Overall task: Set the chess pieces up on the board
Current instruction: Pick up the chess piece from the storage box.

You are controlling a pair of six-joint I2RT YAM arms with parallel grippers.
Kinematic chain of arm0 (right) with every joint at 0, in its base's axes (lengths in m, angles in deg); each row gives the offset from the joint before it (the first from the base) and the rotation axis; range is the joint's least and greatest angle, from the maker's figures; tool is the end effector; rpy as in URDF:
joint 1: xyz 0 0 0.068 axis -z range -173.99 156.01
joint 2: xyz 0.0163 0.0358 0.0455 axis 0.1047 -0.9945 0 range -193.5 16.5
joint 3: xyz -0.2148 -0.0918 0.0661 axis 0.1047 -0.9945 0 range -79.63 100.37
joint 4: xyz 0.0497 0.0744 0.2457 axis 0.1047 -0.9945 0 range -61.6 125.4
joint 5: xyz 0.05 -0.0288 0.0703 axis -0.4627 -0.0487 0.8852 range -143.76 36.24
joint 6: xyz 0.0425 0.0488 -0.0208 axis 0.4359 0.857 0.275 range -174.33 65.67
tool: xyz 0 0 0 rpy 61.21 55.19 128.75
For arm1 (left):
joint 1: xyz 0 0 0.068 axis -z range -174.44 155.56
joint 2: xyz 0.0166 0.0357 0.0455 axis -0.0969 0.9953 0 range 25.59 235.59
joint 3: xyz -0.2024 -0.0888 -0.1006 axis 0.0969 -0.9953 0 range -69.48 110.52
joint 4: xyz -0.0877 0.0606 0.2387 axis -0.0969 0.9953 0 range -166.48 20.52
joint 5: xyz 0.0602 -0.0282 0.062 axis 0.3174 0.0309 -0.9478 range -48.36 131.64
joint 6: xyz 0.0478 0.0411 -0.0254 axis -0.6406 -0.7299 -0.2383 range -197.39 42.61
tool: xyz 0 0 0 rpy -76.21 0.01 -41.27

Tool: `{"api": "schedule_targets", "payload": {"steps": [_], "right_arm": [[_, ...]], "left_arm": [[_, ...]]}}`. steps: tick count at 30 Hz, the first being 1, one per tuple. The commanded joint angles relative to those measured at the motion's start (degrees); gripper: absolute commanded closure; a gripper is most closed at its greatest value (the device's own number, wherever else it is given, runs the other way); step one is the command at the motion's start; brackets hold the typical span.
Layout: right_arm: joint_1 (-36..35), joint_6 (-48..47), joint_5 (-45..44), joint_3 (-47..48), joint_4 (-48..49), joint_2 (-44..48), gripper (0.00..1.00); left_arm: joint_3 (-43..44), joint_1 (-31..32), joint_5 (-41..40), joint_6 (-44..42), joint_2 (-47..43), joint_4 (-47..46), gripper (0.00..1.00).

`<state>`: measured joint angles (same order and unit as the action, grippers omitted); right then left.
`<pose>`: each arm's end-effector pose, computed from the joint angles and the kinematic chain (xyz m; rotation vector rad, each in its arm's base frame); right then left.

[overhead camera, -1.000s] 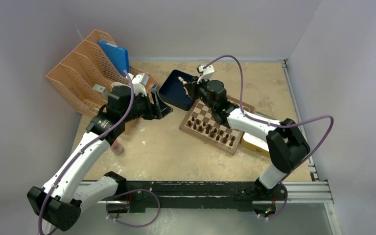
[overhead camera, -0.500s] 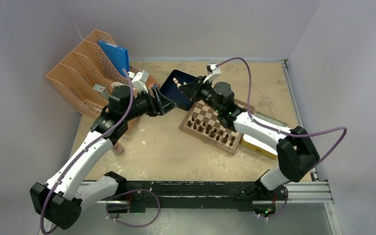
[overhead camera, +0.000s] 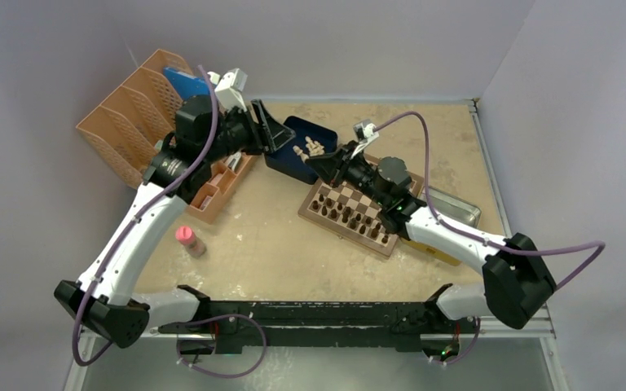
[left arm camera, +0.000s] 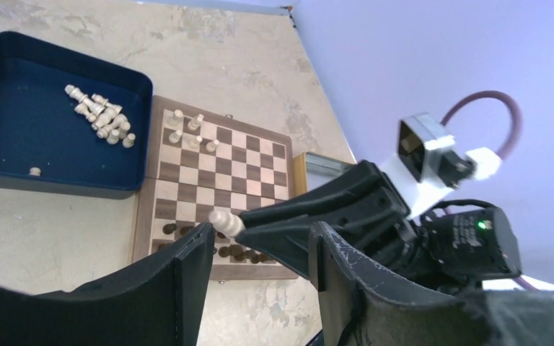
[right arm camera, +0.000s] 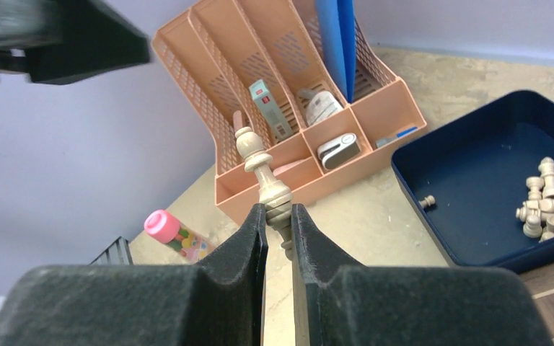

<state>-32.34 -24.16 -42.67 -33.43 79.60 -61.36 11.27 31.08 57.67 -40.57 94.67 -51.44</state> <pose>0.2567 0.2165 0.2913 -0.2764 1.4231 1.1255 0.2531 -0.1374 0.4101 0.0235 1.9166 -1.0087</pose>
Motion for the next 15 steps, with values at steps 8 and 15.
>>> {"api": "schedule_targets", "payload": {"steps": [8, 15], "right_arm": [[-0.31, -3.15, 3.29, 0.01, 4.31, 4.71, 0.85], [-0.28, -2.43, 4.29, -0.46, 5.10, 4.39, 0.85]], "left_arm": [[4.43, -0.29, 6.50, -2.49, 6.82, 4.42, 0.55], [3.10, -0.45, 9.10, -1.66, 7.39, 3.30, 0.59]]}}
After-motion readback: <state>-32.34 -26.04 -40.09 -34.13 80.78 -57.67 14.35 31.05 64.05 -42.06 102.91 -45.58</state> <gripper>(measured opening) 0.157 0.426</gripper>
